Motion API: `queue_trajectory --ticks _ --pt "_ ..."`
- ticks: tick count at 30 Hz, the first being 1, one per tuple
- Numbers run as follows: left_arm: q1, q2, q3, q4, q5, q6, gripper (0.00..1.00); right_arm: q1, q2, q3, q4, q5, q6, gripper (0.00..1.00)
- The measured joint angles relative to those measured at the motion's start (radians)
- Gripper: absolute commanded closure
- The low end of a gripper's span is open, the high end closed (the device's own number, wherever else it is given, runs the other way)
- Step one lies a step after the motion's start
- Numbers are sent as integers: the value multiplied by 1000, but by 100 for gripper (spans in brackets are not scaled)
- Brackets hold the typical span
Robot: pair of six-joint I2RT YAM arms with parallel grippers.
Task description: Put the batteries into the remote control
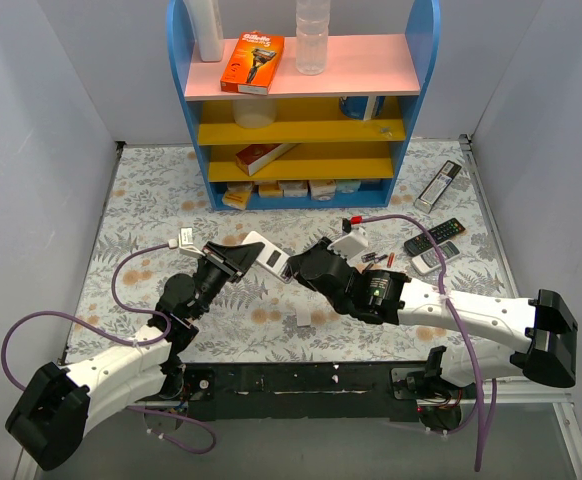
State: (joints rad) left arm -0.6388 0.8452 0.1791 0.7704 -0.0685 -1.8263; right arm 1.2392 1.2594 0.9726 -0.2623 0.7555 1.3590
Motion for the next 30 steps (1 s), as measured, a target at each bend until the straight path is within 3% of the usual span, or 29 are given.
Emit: queue_trajectory --ticks 19,30 --pt "0 -3 0 8 -2 1 100 7 -1 0 -2 35 27 96" --pt "0 -3 0 13 0 4 100 7 -2 0 -4 39 46 84"
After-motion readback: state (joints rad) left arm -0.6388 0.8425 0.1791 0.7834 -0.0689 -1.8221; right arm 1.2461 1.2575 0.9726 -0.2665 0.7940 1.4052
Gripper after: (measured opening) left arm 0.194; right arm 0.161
